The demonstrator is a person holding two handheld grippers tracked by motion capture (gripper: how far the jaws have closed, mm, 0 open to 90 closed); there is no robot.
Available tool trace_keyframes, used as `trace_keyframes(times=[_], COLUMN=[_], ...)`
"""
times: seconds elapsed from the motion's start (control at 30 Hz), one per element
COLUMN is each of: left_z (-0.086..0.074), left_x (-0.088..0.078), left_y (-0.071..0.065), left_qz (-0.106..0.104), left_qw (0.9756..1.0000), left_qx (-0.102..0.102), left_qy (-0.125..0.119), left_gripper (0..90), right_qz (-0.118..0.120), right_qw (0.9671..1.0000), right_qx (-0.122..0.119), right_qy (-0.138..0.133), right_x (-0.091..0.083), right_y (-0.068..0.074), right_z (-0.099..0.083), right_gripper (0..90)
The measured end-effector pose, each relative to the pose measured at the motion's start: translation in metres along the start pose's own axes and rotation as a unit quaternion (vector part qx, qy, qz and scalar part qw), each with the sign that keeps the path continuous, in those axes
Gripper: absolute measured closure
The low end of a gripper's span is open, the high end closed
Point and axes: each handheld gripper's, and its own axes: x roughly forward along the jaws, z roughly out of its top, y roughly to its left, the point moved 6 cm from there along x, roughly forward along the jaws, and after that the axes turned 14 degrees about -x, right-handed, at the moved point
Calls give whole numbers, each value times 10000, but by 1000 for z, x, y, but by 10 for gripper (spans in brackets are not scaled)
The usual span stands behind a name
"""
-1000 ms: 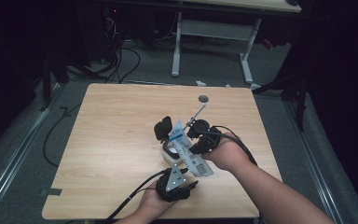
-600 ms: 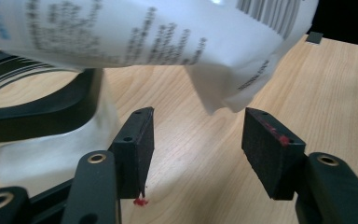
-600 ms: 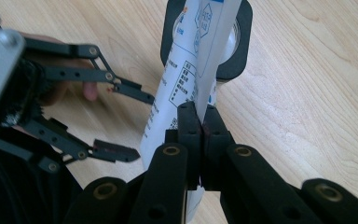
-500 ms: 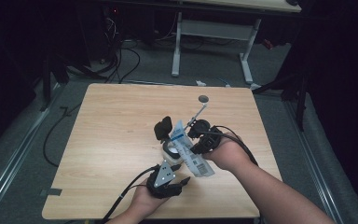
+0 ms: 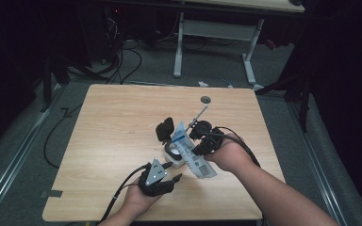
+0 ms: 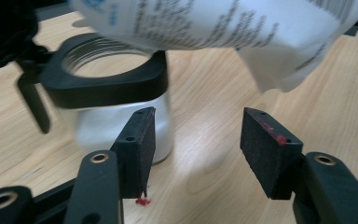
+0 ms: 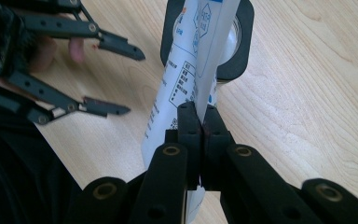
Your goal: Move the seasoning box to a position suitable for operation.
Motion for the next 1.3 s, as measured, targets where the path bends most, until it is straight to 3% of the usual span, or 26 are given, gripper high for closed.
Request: trace_keyframes(times=[0.33, 0.67, 1.3], left_z=[-5, -8, -11], left_x=[-20, -38, -39], left_y=[32, 64, 74], left_qz=[352, 543, 586], left_qw=[9994, 9979, 9971], left_qx=[-15, -343, -472], left_qy=[15, -90, -56], left_gripper=[460, 470, 469], right_qz=[-10, -48, -196], right_qw=[10000, 10000, 9993], right_qx=[20, 38, 292], right_qy=[-24, -35, -148], right_x=[-2, -4, -8], right_y=[-1, -3, -13], right_z=[-4, -8, -34], right_gripper=[892, 892, 892])
